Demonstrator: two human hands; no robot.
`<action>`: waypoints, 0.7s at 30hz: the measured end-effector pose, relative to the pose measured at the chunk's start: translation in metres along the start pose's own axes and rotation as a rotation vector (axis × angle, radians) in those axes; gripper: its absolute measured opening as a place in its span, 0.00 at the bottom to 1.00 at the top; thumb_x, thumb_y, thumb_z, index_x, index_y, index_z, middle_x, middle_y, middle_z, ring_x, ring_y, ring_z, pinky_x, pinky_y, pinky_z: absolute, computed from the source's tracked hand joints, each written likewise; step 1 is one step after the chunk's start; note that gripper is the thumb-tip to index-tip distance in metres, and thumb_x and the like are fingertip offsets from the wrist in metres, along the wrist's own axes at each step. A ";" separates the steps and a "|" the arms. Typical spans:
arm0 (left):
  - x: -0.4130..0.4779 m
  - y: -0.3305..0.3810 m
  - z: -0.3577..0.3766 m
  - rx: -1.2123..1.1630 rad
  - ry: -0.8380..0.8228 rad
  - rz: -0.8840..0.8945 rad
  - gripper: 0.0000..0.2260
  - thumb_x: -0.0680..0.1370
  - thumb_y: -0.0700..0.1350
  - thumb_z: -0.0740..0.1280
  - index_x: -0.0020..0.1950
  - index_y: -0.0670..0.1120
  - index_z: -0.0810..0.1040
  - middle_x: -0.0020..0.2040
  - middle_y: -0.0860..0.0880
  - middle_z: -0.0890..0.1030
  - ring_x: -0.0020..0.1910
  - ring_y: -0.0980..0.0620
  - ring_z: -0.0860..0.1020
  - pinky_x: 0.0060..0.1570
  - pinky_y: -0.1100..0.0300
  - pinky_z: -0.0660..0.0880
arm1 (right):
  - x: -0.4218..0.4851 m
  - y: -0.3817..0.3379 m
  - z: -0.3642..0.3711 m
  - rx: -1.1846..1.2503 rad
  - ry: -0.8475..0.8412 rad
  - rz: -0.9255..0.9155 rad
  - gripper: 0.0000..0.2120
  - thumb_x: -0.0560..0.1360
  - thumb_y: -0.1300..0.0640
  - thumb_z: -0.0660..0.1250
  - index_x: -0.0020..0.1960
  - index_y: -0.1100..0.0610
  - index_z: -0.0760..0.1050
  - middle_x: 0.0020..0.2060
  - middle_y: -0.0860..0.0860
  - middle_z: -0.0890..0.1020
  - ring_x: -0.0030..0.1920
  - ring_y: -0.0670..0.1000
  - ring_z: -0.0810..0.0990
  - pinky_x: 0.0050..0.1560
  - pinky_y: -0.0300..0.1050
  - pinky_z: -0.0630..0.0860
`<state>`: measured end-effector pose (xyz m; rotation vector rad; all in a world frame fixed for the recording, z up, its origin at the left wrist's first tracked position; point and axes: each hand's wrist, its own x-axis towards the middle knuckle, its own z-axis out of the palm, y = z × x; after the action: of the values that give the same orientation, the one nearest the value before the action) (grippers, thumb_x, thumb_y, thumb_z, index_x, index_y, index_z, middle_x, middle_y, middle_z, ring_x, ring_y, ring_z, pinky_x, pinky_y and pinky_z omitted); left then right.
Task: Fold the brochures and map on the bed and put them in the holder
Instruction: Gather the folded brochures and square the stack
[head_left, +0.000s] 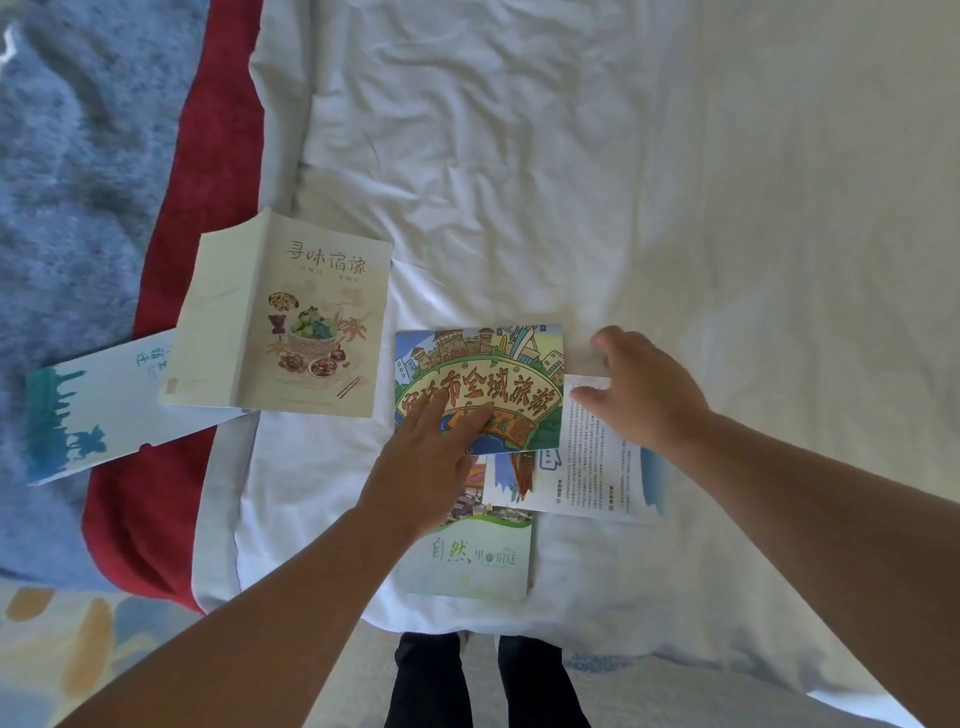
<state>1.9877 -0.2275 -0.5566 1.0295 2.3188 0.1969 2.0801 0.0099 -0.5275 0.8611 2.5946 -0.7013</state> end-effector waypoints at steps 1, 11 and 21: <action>0.000 0.000 0.002 0.008 0.007 -0.002 0.25 0.83 0.49 0.58 0.78 0.63 0.54 0.80 0.45 0.53 0.78 0.43 0.50 0.72 0.46 0.61 | -0.005 0.005 0.001 0.029 0.018 0.059 0.25 0.75 0.47 0.69 0.68 0.54 0.67 0.57 0.54 0.75 0.54 0.57 0.78 0.49 0.49 0.74; -0.001 -0.002 0.005 0.025 0.001 0.004 0.27 0.82 0.50 0.60 0.77 0.64 0.53 0.80 0.45 0.52 0.79 0.43 0.48 0.71 0.43 0.63 | -0.055 0.032 0.018 0.548 -0.060 0.586 0.22 0.77 0.53 0.66 0.69 0.51 0.65 0.51 0.50 0.78 0.48 0.55 0.79 0.41 0.51 0.80; 0.011 -0.002 -0.016 -0.279 0.194 -0.312 0.28 0.78 0.52 0.65 0.76 0.53 0.60 0.75 0.43 0.60 0.73 0.41 0.60 0.65 0.44 0.67 | -0.038 0.030 0.002 0.617 -0.062 0.587 0.03 0.78 0.59 0.65 0.47 0.55 0.76 0.46 0.54 0.82 0.44 0.60 0.83 0.49 0.59 0.82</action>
<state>1.9710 -0.2191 -0.5493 0.5236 2.4979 0.4970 2.1281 0.0118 -0.5229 1.6440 1.9009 -1.3164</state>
